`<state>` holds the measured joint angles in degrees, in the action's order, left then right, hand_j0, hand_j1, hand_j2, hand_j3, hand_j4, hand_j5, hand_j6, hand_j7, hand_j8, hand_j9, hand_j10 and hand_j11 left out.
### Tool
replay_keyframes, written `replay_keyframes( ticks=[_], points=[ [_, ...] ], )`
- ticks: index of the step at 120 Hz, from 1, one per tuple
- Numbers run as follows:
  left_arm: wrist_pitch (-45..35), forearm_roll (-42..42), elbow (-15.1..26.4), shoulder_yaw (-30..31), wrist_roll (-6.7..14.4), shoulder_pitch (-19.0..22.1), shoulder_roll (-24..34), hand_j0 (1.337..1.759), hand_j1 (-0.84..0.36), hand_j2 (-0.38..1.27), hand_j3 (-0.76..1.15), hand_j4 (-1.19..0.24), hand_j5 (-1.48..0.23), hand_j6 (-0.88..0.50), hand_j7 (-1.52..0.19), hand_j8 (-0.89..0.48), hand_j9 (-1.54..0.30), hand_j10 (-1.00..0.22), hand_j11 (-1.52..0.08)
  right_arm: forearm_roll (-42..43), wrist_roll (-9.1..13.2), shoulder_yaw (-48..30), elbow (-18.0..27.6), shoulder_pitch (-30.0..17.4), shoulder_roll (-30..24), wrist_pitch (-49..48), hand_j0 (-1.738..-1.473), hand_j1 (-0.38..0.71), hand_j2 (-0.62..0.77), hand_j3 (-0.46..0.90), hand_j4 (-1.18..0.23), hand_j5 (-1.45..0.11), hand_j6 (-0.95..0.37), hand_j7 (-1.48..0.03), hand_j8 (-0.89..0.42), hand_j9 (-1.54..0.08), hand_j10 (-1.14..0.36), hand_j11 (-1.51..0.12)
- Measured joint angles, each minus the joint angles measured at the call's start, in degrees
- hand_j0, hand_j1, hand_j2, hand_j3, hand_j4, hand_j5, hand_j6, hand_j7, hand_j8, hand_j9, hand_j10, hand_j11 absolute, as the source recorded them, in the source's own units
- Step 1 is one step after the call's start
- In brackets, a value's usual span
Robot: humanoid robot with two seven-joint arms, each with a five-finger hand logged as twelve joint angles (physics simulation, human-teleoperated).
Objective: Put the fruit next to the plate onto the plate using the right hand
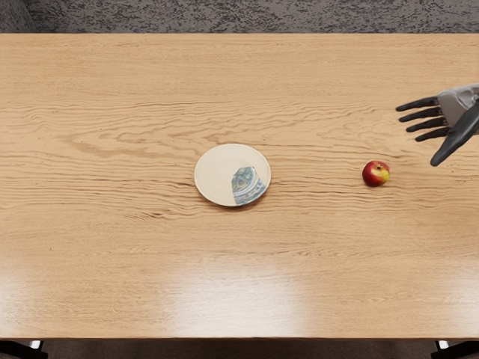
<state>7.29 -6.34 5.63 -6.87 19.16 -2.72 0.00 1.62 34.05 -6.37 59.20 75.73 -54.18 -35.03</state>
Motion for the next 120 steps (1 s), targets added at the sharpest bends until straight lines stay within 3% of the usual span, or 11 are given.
replay_keyframes(
  ticks=[31,53,96,120],
  points=[
    [0.0,0.0,0.0,0.0,0.0,0.0,0.0,1.658,0.08,0.05,0.0,-0.23,-0.3,-0.23,-0.3,-0.23,-0.3,-0.23,-0.3,3.5,0.8,-0.5,2.5,2.8,0.0,0.0,-1.658,-0.31,-0.01,0.0,-0.04,-0.05,-0.04,-0.05,-0.04,-0.05,-0.04,-0.04],
    [0.0,0.0,0.0,0.0,0.0,0.0,0.0,1.658,0.07,0.05,0.0,-0.23,-0.3,-0.23,-0.3,-0.23,-0.3,-0.23,-0.3,12.6,0.9,-0.4,3.4,4.1,3.0,0.0,-1.658,-0.31,-0.01,0.0,-0.04,-0.05,-0.04,-0.05,-0.04,-0.05,-0.04,-0.05],
    [0.0,0.0,0.0,0.0,0.0,0.0,0.0,1.658,0.07,0.05,0.0,-0.23,-0.3,-0.23,-0.3,-0.23,-0.3,-0.23,-0.3,14.4,0.3,2.6,2.7,1.9,8.4,2.3,-1.658,-0.3,-0.01,0.0,-0.04,-0.05,-0.04,-0.05,-0.04,-0.05,-0.04,-0.05],
    [0.0,0.0,0.0,0.0,0.0,0.0,0.0,1.658,0.07,0.05,0.0,-0.23,-0.3,-0.23,-0.3,-0.23,-0.3,-0.23,-0.3,16.5,0.2,4.1,2.9,1.7,9.4,8.6,-1.658,-0.21,-0.02,0.0,-0.12,-0.15,-0.12,-0.15,-0.12,-0.15,-0.11,-0.15]
  ],
)
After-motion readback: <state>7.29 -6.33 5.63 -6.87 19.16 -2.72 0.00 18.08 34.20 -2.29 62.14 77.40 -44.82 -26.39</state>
